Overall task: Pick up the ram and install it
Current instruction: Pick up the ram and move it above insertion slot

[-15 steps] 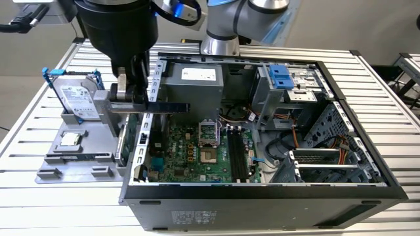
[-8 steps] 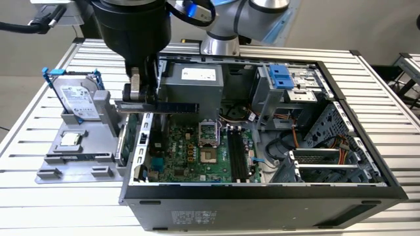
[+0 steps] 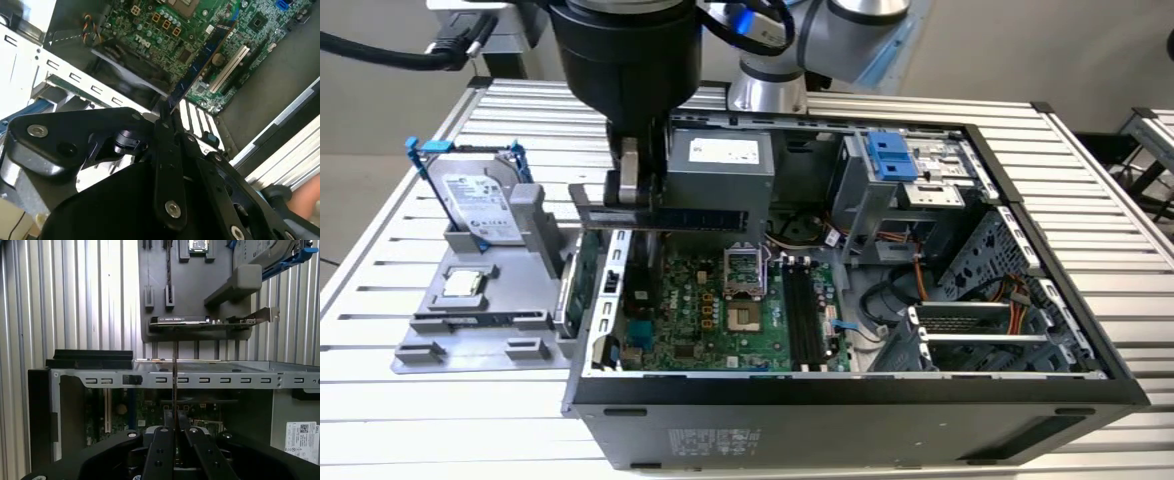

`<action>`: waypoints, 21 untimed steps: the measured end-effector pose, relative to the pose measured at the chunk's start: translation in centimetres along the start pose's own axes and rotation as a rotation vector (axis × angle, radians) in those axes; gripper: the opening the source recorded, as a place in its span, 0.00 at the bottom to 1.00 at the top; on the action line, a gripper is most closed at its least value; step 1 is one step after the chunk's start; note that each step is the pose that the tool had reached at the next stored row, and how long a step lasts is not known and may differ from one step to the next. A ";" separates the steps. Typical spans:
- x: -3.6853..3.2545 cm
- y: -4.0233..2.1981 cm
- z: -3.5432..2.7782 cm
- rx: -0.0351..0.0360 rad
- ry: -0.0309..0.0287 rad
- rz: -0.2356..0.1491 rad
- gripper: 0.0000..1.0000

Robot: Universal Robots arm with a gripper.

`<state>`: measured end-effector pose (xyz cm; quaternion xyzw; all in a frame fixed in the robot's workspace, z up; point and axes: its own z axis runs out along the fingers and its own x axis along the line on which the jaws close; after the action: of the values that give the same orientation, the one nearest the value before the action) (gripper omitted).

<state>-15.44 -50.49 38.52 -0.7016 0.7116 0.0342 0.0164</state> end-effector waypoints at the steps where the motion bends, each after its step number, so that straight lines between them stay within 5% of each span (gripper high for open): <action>1: 0.00 -0.22 0.00 -0.0003 -0.0001 0.000 0.00; 21: -0.07 -4.71 -0.11 -0.0035 0.0000 0.000 0.00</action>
<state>-10.73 -50.49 38.52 -0.7015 0.7116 0.0354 0.0152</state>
